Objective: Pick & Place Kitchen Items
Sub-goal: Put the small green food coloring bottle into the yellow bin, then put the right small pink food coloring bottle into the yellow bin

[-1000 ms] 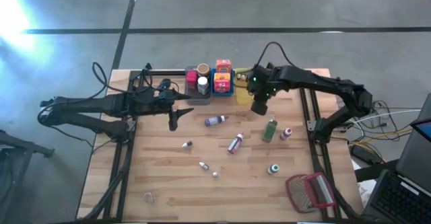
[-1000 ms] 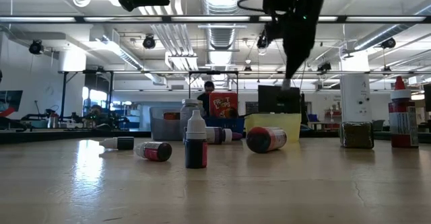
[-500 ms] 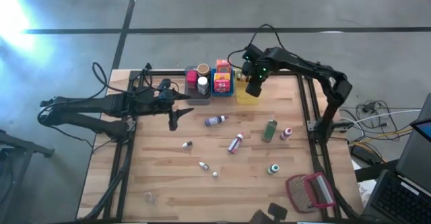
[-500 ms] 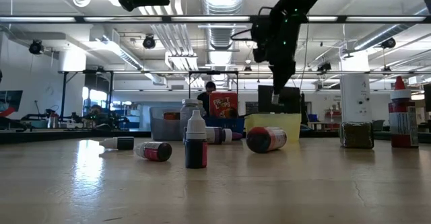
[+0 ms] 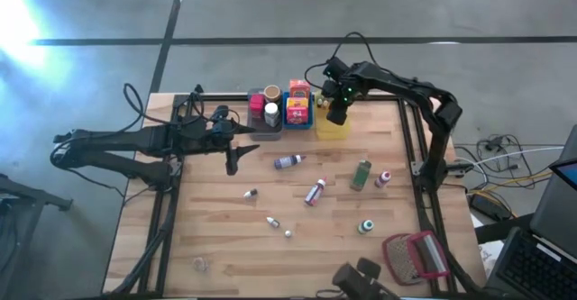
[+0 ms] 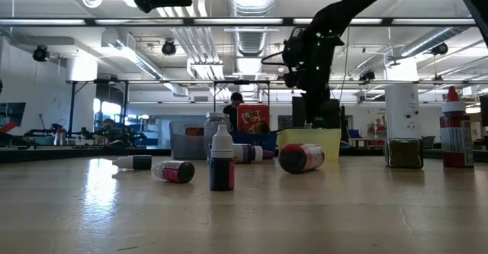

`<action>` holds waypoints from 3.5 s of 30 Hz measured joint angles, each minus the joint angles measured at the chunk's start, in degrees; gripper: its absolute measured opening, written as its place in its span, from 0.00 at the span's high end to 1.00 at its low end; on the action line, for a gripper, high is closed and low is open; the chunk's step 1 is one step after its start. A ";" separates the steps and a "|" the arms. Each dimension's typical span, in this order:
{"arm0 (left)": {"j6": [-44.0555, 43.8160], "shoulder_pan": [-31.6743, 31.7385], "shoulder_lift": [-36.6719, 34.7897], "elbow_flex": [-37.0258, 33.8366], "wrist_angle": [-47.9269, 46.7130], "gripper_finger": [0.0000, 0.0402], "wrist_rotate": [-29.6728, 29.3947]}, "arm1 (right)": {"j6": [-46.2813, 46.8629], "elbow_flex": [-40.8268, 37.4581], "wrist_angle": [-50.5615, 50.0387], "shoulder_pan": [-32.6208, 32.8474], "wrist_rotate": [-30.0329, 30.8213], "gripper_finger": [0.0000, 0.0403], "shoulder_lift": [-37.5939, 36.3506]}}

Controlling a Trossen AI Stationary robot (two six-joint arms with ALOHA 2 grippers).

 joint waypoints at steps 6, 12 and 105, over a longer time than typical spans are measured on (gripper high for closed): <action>0.01 0.02 0.00 0.00 0.00 0.45 0.00 | -0.42 -0.18 1.23 -0.77 -0.01 0.85 2.09; 0.00 0.02 0.00 0.00 0.00 0.45 0.00 | -1.11 -0.18 2.85 -1.30 0.01 0.85 4.79; 0.00 0.02 0.00 0.00 0.00 0.45 0.00 | 4.50 -3.68 -3.53 18.29 1.51 0.78 -19.96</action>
